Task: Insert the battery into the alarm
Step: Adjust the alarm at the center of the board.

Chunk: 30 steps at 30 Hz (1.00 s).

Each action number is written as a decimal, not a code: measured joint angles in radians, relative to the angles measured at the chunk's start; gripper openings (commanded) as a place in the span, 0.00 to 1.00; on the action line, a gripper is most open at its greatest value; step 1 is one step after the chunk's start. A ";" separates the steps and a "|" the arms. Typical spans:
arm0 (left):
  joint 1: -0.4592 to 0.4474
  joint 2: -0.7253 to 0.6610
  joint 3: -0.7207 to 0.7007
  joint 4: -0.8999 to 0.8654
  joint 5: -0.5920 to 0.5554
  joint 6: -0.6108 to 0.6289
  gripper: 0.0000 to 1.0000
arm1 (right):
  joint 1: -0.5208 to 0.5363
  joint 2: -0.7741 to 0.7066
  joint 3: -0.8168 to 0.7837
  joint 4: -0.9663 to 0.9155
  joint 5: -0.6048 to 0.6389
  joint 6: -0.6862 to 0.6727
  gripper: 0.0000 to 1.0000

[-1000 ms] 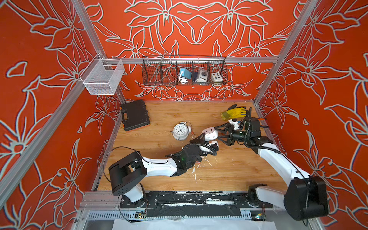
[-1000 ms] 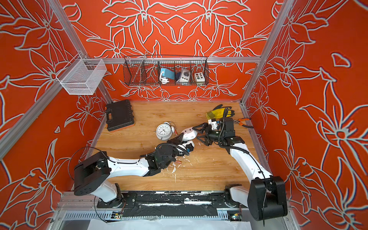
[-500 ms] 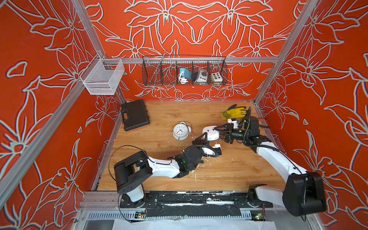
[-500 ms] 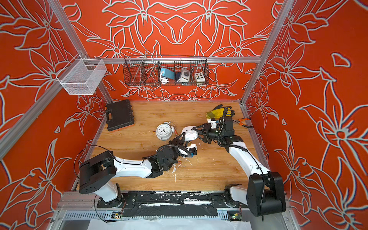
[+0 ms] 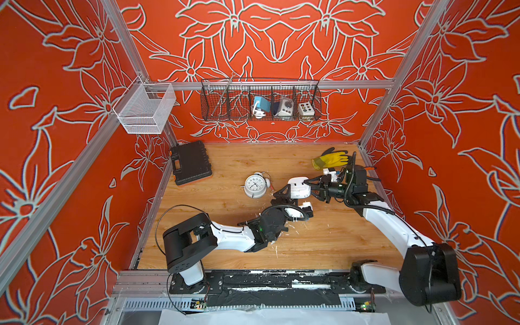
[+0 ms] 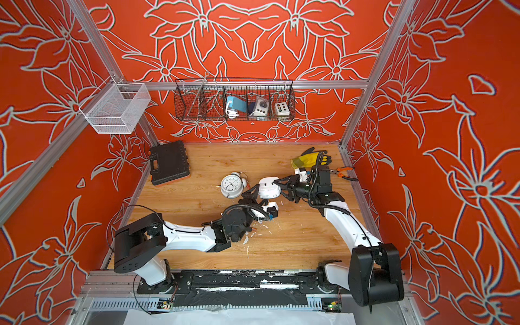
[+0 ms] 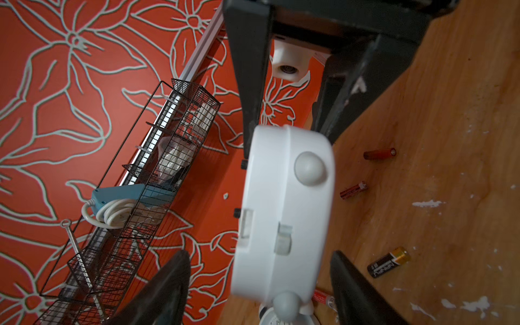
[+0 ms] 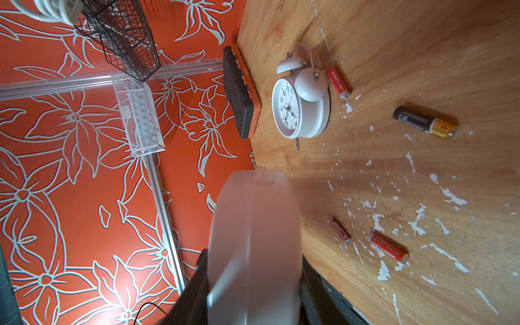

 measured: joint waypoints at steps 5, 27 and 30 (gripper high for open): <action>0.000 -0.124 -0.059 -0.067 0.051 -0.228 0.86 | -0.010 -0.035 -0.003 -0.015 0.071 -0.075 0.37; 0.407 -0.327 -0.287 -0.188 0.677 -1.419 0.98 | -0.010 0.024 -0.166 0.014 0.133 -0.354 0.31; 0.436 -0.296 -0.277 -0.209 0.725 -1.483 0.98 | -0.008 0.074 -0.167 0.011 0.079 -0.382 0.31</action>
